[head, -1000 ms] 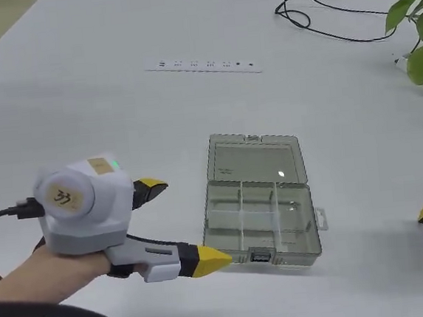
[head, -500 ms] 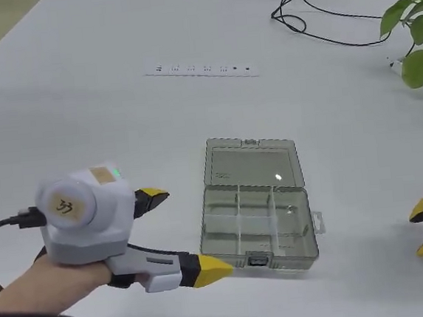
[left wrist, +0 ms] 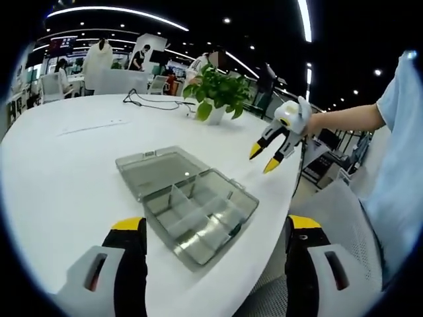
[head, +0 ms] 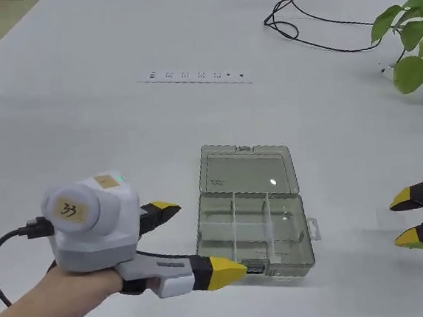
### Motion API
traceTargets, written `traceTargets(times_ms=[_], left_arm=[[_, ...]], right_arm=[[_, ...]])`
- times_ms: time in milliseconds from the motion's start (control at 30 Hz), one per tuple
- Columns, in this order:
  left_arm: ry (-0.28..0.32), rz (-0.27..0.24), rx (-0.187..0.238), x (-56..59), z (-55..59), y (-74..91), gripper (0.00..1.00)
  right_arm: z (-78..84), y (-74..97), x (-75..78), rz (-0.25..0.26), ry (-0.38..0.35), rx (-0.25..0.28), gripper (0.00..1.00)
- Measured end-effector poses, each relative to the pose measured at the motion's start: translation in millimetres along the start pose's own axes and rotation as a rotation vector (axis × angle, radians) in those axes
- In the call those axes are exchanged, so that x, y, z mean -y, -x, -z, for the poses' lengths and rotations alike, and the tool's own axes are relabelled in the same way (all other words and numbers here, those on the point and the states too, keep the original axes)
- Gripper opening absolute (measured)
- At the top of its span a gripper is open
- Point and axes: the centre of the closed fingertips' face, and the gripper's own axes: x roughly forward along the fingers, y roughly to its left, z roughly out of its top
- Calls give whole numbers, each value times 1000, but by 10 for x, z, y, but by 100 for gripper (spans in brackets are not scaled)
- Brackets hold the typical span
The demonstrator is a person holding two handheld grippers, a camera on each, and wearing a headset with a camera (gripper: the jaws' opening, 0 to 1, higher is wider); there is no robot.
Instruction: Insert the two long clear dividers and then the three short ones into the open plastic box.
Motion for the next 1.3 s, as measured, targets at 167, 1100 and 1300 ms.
traceTargets(times_ms=[167, 1100, 1300], left_arm=[[56, 41, 10, 103, -78, -122, 78], [532, 198, 58, 421, -466, -651, 29], [555, 199, 52, 462, -455, -665, 19]], right_arm=[[-259, 74, -8, 28, 38, 45, 32], [-1451, 129, -266, 56, 277, 213, 32], [-1557, 104, -334, 54, 297, 219, 32]])
